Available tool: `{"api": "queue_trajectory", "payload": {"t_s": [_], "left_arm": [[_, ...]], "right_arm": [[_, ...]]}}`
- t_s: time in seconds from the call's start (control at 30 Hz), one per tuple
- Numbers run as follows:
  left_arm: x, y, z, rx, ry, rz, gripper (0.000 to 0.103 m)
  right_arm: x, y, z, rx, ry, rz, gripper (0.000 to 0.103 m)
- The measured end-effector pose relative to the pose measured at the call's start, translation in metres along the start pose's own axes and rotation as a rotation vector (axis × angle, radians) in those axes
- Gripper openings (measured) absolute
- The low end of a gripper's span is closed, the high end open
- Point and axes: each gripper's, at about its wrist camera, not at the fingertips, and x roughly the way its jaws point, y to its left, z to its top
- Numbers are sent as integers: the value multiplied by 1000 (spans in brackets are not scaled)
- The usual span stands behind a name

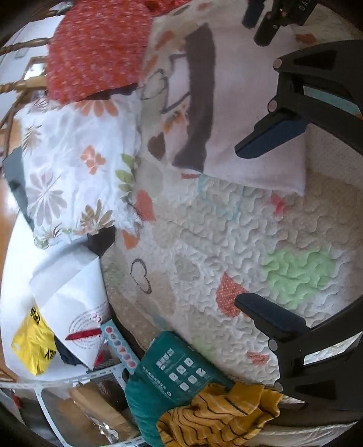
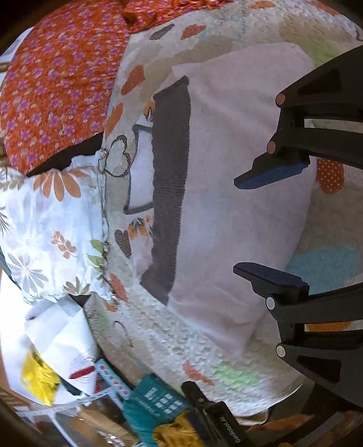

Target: Fold small clothes

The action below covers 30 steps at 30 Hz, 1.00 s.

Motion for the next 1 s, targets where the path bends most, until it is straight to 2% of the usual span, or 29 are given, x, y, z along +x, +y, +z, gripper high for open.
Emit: {"api": "queue_trajectory", "payload": {"t_s": [0.13,0.53,0.63,0.77,0.83,0.93,1.0], "left_arm": [[12,-5,-3,-8,55,-40,97],[34,-6,-8,4,133,-50,97],[40,21,1,-77,150,-41,97],[50,80,17,-257,159,13,97],[53,111,22,-365,166,10,97],[53,139,25,-456,163,-7,97],[51,152,24,-493,156,-9,97]], "right_arm": [[9,-5,0,3,21,7,60],[26,-12,-3,16,77,30,60],[25,-4,-6,-13,68,53,60],[23,26,-16,-124,44,69,60],[25,49,-23,-208,34,62,60],[32,87,-32,-322,43,90,60],[39,114,-38,-399,31,75,60]]}}
